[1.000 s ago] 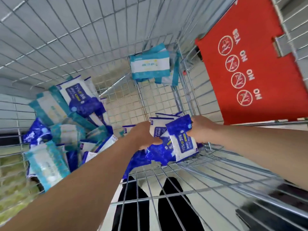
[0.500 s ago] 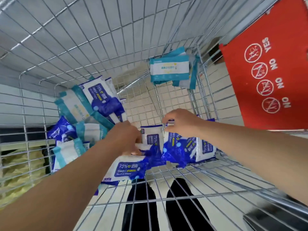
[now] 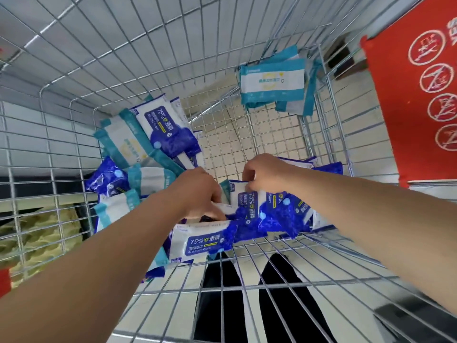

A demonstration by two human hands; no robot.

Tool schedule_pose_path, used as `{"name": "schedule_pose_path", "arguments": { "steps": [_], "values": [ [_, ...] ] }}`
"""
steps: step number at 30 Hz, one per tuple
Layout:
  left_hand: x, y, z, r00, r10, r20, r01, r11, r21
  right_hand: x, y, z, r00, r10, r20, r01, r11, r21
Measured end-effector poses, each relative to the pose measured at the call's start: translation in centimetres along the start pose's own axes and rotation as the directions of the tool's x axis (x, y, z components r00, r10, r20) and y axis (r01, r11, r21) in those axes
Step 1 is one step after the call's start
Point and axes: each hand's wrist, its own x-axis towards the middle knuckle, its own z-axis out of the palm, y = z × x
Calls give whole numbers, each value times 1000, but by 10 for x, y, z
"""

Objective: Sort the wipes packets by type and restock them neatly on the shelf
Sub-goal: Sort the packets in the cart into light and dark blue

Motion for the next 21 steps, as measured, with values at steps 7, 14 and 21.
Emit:
{"name": "schedule_pose_path", "arguments": {
  "steps": [7,14,21],
  "values": [
    [-2,-2,-3,999,-2,48,2,1000,-1,-17,3,-62,984,63,-167,17,898,440],
    [-5,6,-6,995,-77,68,82,994,-73,-55,45,-103,995,101,19,-102,937,333],
    [-5,15,-9,991,-110,79,106,993,46,-75,75,-52,979,159,127,-143,982,-126]
  ]
}}
